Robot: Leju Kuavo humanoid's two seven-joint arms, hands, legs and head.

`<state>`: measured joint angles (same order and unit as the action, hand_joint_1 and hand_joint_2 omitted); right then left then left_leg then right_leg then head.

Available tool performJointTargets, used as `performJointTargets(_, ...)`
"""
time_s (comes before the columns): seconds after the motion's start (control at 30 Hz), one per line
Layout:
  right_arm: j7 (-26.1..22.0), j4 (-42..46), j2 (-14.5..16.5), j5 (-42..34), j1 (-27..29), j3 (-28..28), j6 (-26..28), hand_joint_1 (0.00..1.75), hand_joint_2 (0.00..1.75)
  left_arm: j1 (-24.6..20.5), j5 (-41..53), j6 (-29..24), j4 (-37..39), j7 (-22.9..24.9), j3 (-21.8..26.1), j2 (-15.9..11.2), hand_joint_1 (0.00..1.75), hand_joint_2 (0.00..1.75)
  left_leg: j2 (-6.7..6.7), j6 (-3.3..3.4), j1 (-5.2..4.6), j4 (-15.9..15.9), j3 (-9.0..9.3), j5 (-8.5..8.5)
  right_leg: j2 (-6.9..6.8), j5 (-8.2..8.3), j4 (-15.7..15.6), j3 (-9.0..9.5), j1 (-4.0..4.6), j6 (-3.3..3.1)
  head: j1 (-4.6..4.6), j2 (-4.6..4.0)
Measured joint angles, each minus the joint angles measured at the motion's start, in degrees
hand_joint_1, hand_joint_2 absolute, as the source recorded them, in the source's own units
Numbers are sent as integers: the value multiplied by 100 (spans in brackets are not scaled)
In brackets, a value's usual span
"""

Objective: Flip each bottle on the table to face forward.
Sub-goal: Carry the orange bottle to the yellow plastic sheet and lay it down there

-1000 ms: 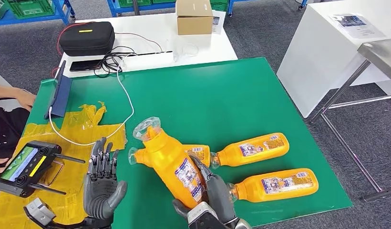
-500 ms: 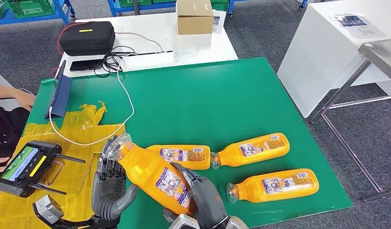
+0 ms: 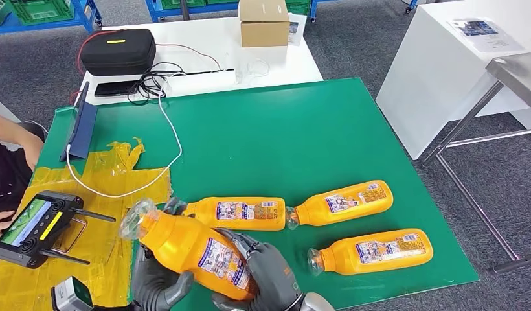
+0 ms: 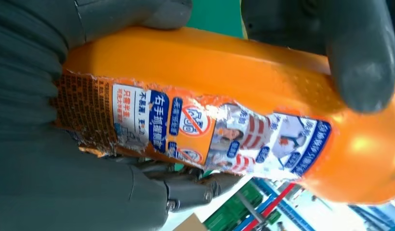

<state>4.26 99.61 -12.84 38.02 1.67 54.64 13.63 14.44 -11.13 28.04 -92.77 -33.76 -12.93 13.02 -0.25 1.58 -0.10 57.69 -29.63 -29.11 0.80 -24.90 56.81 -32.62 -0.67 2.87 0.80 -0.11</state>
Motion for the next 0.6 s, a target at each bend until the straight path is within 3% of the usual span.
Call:
performJointTargets(0.27, -200, -343, 2, -25, -44, 52, -52, 175, 175, -88, 44, 67, 158, -160, -228, -211, 175, 175, 0, 0, 0, 0, -3, 0, 0, 0, 0, -2, 0, 0, -2, 0)
performJointTargets(0.6, -175, -461, -55, -53, -45, 99, -156, 175, 175, -158, 190, 32, 292, -315, -389, -388, 175, 175, 0, 0, 0, 0, -4, 0, 0, 0, 0, -3, -1, 0, -2, 0)
